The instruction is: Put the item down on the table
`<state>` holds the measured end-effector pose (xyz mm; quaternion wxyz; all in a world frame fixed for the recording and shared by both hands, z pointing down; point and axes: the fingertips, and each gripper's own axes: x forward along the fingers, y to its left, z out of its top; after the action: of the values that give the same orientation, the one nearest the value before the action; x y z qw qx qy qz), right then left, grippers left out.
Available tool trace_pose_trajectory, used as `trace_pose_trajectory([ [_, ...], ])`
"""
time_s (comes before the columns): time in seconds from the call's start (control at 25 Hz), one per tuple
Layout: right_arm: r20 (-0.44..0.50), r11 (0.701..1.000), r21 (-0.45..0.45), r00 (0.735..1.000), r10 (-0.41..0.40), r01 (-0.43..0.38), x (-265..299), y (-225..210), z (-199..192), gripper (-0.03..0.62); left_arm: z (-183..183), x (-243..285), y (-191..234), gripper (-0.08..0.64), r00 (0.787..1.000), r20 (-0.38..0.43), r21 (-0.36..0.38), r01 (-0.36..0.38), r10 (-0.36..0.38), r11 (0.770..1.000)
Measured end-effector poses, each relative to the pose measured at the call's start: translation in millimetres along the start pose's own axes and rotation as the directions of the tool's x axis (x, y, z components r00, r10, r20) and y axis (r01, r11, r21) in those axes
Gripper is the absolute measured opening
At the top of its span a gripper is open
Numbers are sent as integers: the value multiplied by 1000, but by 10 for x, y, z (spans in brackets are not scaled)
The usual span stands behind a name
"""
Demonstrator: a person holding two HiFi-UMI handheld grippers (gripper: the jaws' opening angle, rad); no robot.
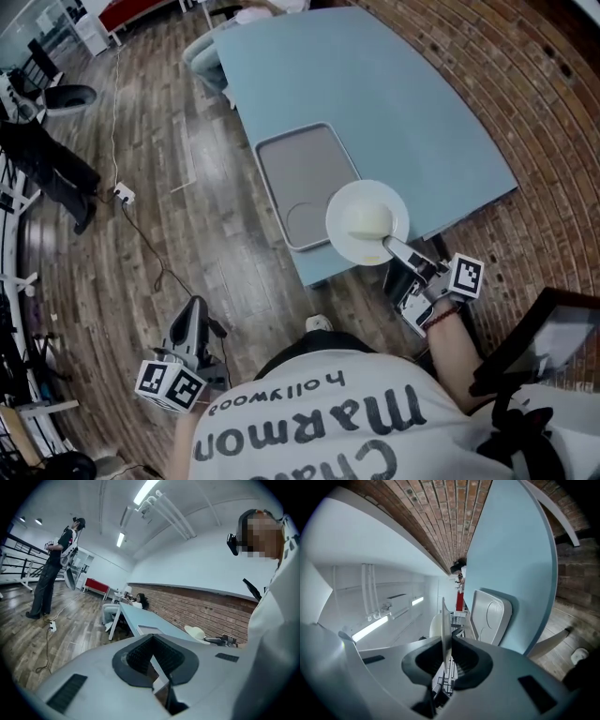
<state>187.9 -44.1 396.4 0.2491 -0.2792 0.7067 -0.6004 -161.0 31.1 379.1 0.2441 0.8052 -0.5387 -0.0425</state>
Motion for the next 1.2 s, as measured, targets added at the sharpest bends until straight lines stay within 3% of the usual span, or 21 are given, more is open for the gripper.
trace_pose_trajectory([
  [0.52,-88,999,17,995,-36,38,425,-451,603,38,134,777,-64,5,999,46,-13,4,-4,1000],
  [1.2,-126,997,35,990,-58,63,555,-548,643,38,130,757,13,5,997,51,-25,-57,58,998],
])
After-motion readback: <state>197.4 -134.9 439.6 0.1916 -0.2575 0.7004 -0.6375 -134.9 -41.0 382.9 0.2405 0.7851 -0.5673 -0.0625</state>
